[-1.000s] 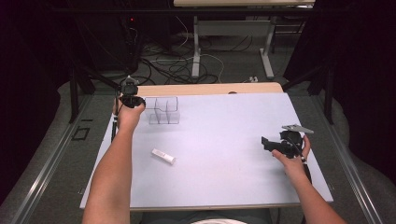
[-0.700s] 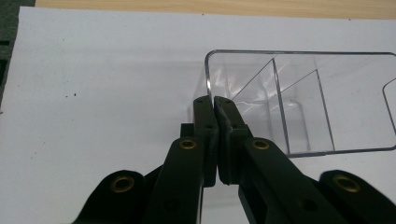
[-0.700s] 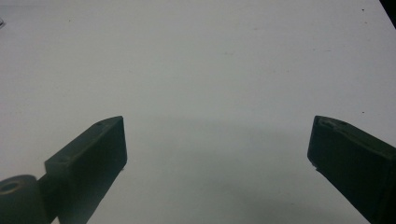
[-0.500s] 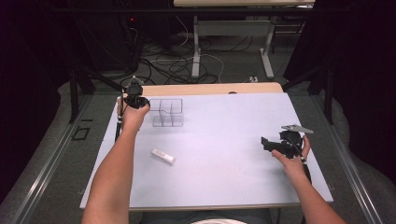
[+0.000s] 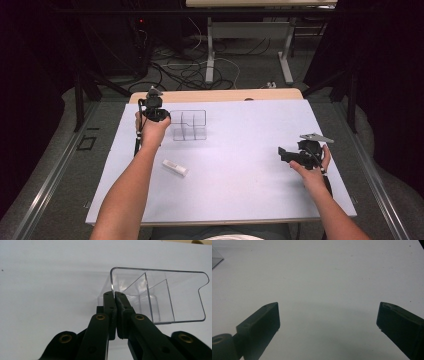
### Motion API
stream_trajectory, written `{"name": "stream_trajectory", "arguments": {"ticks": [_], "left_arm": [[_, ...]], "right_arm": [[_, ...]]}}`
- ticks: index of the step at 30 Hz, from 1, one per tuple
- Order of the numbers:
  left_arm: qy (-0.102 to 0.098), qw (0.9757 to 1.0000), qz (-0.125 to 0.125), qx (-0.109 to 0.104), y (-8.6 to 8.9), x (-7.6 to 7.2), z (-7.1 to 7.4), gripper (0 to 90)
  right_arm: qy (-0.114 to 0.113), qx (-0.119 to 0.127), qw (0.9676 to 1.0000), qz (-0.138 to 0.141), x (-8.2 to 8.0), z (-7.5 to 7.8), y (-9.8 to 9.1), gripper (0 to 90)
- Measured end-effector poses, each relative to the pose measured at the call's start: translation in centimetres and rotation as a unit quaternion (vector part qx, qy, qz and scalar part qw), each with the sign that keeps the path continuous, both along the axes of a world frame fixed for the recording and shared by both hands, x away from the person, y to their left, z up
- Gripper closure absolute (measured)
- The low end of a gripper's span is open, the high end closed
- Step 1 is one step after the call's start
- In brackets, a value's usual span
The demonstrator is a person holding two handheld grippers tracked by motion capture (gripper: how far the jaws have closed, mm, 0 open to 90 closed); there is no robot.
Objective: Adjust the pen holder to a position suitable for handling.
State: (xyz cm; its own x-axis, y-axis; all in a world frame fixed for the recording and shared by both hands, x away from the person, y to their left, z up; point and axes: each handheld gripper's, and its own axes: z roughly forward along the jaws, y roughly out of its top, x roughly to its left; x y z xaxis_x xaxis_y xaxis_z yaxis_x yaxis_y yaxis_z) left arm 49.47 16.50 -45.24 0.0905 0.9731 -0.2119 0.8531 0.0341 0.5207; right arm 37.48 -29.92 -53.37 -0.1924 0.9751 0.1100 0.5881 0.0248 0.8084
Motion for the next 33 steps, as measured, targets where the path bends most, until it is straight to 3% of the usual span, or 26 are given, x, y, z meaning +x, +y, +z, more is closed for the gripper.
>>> {"name": "stream_trajectory", "arguments": {"ticks": [3,11,20,29,33], "left_arm": [[-0.002,1.0000,-0.004,-0.003,-1.0,-0.4,0.0,89.0],[0.004,0.9989,-0.033,-0.034,-4.1,-1.8,-0.2,88.1],[-0.003,0.9965,-0.048,-0.068,-6.0,-2.8,-0.5,86.8],[-0.016,0.9942,-0.069,-0.080,-7.7,-3.1,-0.8,86.1],[-0.018,0.9939,-0.076,-0.079,-7.6,-3.1,-0.9,85.4]], "right_arm": [[0.000,-0.001,1.0000,0.002,0.0,-0.1,0.0,4.2],[0.002,-0.002,1.0000,0.002,0.1,-0.1,0.1,4.4],[0.004,0.000,1.0000,0.002,0.0,-0.1,0.2,4.5],[0.005,-0.004,1.0000,0.007,0.1,-0.2,0.4,4.5],[0.005,-0.003,1.0000,0.007,0.1,-0.2,0.4,4.5]]}}
